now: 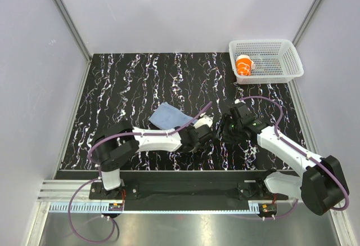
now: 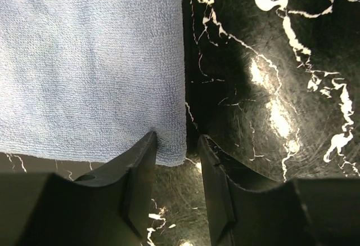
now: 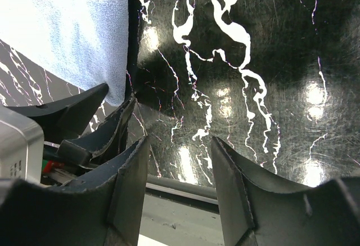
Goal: Roll the towels
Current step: Roll the towel
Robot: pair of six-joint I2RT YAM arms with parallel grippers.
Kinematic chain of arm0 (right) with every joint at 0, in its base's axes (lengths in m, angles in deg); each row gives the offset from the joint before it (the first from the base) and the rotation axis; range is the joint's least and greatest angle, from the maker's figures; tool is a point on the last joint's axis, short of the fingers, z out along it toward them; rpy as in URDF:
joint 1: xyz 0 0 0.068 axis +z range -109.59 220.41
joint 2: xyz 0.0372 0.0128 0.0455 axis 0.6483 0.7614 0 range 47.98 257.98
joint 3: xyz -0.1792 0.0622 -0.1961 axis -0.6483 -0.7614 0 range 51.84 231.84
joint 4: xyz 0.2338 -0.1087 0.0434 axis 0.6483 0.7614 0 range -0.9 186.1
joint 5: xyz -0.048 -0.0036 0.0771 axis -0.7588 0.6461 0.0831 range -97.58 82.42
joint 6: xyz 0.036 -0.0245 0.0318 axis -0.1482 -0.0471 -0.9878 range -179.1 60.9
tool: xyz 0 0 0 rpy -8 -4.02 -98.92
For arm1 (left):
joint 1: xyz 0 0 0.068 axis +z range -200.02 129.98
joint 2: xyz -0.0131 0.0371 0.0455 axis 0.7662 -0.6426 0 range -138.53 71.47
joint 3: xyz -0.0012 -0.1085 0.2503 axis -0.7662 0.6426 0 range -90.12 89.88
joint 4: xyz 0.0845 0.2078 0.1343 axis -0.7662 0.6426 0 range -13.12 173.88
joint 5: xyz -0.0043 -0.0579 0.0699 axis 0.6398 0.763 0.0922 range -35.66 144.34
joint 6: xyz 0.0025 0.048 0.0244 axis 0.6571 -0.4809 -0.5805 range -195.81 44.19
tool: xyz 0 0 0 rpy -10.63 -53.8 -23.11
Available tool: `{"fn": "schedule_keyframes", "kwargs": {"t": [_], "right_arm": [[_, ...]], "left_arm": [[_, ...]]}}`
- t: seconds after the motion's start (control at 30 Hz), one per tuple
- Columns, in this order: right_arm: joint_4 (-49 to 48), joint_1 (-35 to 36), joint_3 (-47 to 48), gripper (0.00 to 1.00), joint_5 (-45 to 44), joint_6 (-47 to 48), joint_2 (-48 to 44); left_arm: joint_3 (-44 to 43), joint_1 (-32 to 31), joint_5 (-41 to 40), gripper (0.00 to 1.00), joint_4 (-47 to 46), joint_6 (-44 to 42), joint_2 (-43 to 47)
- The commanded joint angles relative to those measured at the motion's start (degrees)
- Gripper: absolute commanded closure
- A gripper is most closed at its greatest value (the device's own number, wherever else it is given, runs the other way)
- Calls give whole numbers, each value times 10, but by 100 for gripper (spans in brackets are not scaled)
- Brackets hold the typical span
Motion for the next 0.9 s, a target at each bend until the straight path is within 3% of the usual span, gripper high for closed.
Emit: {"fn": "schedule_keyframes", "kwargs": {"t": [0.0,0.1,0.33,0.53,0.67,0.87], "right_arm": [[-6,-4,5,46,-2,4,-6],[-6,-4,7,46,-4,4,-6],[-6,-4,22,46,4,3,1],[-71,-3,29,45,60,-32,42],[-158,-4,27,38,112,-74,111],[-233,-4,49,38,128,-94,216]], "left_arm": [[22,-3,9,60,-30,7,-4],[32,-2,9,61,-36,9,0],[60,5,27,99,-64,3,11],[77,5,43,100,-84,-6,46],[81,5,57,100,-92,-12,59],[84,6,63,100,-91,-16,77]]}}
